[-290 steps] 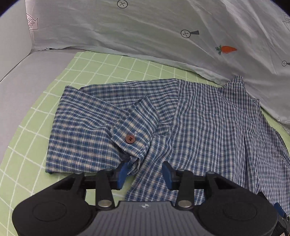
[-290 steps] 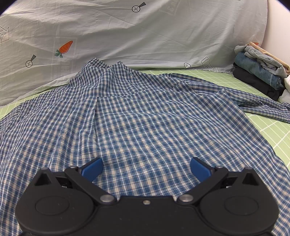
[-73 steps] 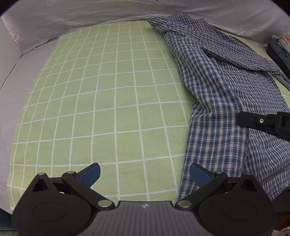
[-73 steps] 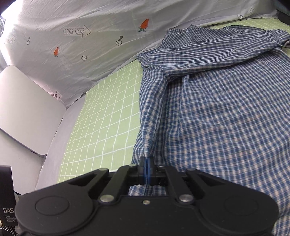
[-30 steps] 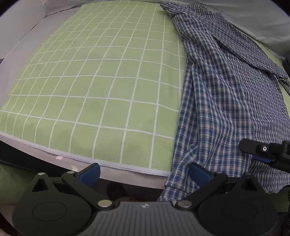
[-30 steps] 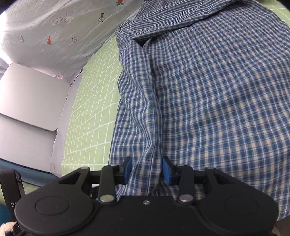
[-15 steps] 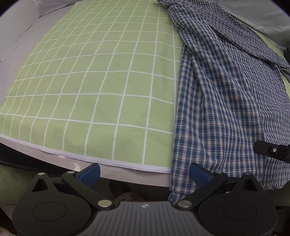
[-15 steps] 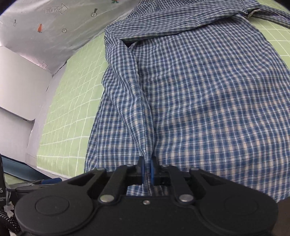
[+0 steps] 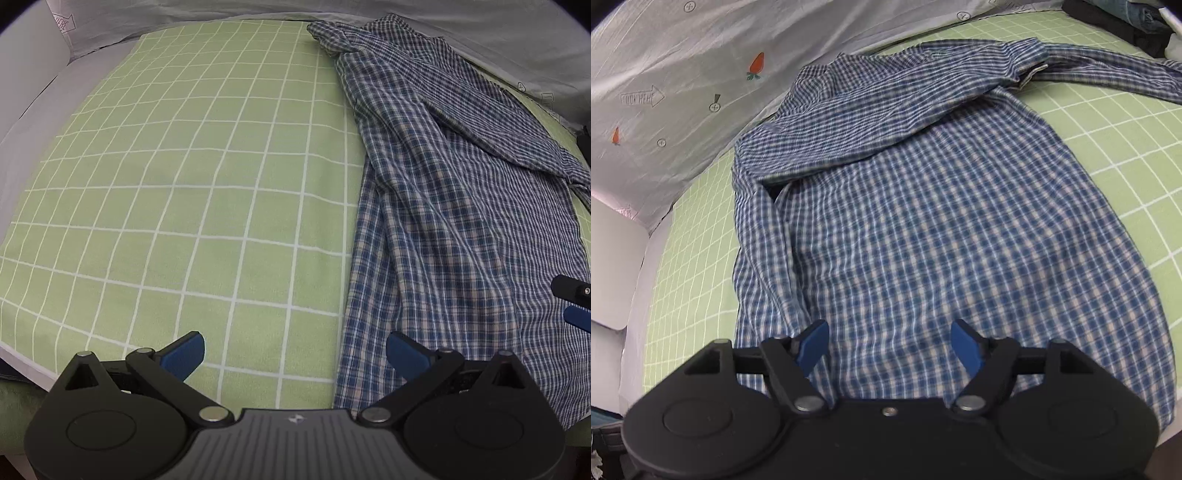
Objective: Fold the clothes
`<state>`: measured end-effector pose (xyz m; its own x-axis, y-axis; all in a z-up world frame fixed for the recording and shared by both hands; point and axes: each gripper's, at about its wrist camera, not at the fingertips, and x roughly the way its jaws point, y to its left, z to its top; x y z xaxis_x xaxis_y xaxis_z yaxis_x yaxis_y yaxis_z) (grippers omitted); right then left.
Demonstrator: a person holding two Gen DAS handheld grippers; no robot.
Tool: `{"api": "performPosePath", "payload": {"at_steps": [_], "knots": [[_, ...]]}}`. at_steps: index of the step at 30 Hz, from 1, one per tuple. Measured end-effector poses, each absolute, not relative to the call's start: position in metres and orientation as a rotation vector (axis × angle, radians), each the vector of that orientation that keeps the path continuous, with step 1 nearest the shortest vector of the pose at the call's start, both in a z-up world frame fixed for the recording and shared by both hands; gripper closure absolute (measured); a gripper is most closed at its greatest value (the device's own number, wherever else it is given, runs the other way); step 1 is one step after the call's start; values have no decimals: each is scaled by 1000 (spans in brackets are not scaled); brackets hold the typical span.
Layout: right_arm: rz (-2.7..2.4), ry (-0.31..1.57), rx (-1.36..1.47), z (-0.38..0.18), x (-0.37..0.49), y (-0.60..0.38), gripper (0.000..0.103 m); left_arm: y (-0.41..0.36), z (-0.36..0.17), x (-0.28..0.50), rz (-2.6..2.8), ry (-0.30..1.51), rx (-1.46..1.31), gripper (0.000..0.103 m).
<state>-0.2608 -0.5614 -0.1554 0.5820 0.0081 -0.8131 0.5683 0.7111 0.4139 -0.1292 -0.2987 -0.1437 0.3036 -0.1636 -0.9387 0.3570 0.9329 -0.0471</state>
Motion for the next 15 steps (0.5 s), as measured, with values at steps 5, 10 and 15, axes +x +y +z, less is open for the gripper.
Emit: {"api": "performPosePath", "payload": {"at_steps": [5, 10, 15], "knots": [[-449, 821, 725, -144, -236, -600, 22, -306, -130, -84, -327, 1163, 131, 0], [-579, 758, 659, -137, -212, -657, 22, -321, -117, -18, -303, 1125, 60, 0], [-705, 724, 604, -141, -182, -729, 20, -353, -120, 60, -283, 1098, -12, 0]]}}
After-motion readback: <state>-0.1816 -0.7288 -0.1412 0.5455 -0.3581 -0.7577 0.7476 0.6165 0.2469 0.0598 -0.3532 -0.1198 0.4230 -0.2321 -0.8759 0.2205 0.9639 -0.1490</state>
